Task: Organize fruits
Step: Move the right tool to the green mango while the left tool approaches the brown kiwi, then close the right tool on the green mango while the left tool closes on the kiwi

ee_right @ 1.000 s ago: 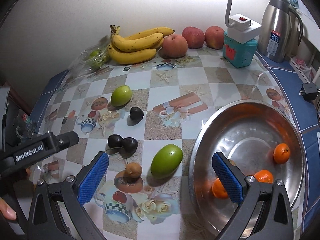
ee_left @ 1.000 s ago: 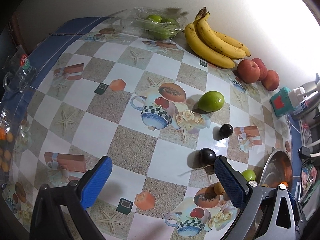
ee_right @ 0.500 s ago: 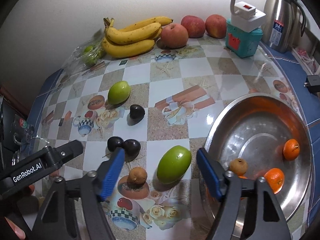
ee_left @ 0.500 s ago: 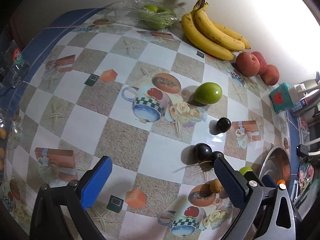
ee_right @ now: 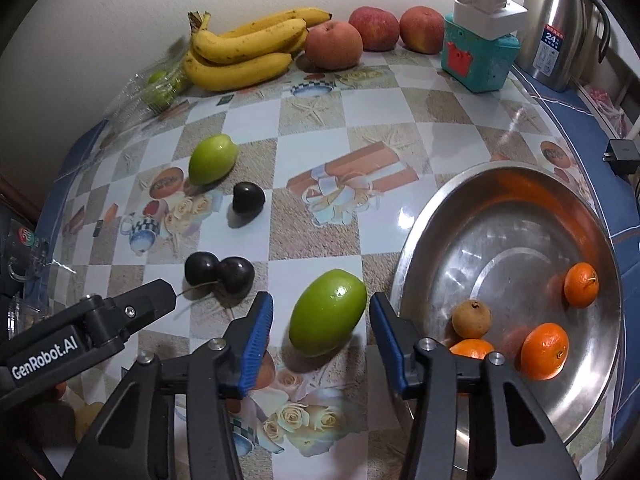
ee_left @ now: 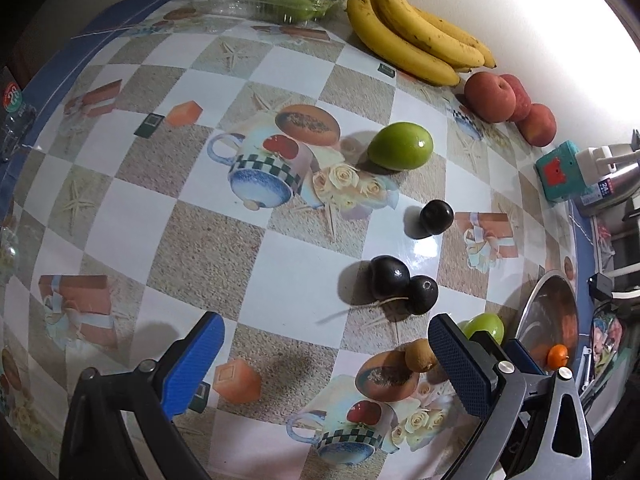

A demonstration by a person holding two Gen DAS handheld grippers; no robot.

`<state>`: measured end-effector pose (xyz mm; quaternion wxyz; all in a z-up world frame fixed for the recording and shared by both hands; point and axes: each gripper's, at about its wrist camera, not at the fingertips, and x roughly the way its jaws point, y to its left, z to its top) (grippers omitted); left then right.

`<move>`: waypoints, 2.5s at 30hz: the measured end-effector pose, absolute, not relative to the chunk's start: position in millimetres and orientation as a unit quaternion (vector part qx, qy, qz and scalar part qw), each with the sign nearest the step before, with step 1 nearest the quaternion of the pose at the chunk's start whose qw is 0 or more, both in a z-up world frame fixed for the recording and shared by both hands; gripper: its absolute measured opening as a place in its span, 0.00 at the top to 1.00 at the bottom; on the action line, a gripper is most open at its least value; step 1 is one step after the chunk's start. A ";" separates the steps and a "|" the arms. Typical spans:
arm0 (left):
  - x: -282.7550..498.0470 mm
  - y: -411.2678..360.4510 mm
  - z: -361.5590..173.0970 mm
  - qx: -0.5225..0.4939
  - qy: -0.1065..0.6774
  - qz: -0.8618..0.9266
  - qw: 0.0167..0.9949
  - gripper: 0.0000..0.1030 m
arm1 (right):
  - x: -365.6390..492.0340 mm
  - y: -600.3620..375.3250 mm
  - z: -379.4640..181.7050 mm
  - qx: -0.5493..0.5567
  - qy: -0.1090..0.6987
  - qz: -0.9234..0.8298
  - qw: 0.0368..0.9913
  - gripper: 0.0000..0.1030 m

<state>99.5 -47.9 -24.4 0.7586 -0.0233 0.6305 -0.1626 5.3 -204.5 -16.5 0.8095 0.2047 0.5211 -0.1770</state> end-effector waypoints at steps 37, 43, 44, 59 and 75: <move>95.3 -55.1 -31.8 -0.016 0.642 -0.159 0.750 0.00 | 5.2 -202.9 -24.0 0.196 0.530 -0.183 0.804 0.59; 95.3 -55.8 -31.5 -0.018 0.642 -0.161 0.749 0.00 | 2.1 -205.0 -20.9 0.212 0.523 -0.177 0.806 0.61; 95.2 -55.8 -31.6 -0.018 0.643 -0.162 0.749 0.00 | 1.2 -205.2 -19.4 0.213 0.522 -0.176 0.807 0.61; 93.9 -59.2 -31.5 -0.019 0.646 -0.165 0.745 0.00 | 1.2 -200.6 -20.6 0.193 0.534 -0.173 0.805 0.60; 94.9 -58.0 -32.2 -0.021 0.647 -0.166 0.744 0.00 | 6.7 -191.2 -27.8 0.151 0.551 -0.181 0.801 0.61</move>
